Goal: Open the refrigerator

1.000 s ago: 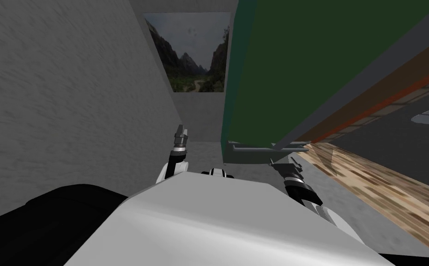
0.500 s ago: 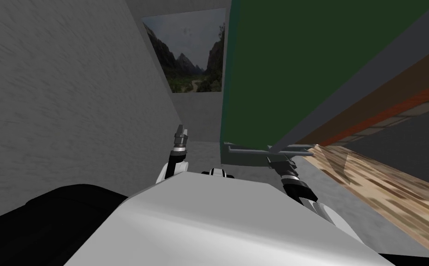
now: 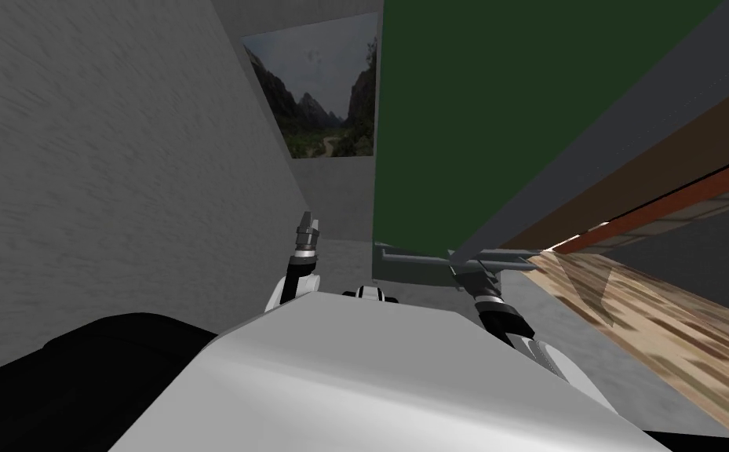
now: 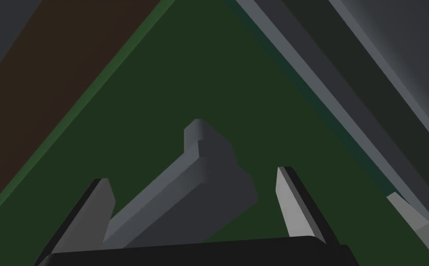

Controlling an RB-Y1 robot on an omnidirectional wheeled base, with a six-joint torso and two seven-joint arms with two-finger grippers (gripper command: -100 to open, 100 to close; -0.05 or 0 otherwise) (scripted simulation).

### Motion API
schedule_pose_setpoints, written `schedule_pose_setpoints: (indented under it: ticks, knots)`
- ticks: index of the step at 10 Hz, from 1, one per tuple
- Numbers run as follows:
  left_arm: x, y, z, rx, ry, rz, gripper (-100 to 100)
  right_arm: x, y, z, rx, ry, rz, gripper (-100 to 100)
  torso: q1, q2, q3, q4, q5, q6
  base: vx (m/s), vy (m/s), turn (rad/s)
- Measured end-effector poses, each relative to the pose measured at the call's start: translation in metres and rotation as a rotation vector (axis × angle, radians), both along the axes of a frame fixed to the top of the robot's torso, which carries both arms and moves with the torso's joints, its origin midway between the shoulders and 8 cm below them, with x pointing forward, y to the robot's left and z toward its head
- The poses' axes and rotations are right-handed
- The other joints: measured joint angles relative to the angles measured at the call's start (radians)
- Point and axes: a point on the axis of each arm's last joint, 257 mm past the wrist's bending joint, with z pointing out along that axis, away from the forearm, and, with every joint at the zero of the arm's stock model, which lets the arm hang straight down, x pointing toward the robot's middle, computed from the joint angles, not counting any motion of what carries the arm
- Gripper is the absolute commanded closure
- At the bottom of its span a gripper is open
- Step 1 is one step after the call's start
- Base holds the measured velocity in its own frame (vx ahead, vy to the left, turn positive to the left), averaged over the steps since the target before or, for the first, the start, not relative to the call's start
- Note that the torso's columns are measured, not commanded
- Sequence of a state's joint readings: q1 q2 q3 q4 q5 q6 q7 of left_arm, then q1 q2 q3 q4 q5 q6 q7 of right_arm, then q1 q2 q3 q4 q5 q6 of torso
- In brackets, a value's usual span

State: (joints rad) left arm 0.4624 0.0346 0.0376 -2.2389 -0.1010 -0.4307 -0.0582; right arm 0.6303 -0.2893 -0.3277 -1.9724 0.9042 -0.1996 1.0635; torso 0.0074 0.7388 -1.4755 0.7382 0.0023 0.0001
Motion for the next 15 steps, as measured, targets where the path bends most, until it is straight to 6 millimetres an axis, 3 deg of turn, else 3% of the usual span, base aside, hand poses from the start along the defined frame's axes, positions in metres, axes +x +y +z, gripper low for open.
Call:
schedule_pose_setpoints:
  ticks: [11, 12, 13, 15]
  knots:
    - [0.000, 0.000, 0.000, 0.000, 0.000, 0.000, 0, -0.030, -0.047, 0.001, 0.010, -0.001, -0.201, 100, -0.008, -0.001, 0.000, 0.000, -0.002, 0.000, -0.035, 0.177, -0.106]
    - [0.000, 0.000, 0.000, 0.000, 0.000, 0.000, 0, -0.030, -0.048, 0.001, 0.010, -0.001, -0.204, -100, -0.013, -0.002, -0.001, 0.000, -0.003, -0.001, 0.029, -0.099, 0.117]
    - [0.000, 0.000, 0.000, 0.000, 0.000, 0.000, 0, -0.027, -0.042, 0.001, 0.009, -0.001, -0.186, -100, -0.021, -0.004, -0.002, -0.001, -0.006, -0.001, 0.048, -0.161, 0.108]
    - [0.000, 0.000, 0.000, 0.000, 0.000, 0.000, 0, -0.022, -0.034, 0.002, 0.006, -0.002, -0.152, -100, -0.013, -0.002, -0.001, -0.001, -0.004, 0.000, 0.039, -0.181, 0.101]
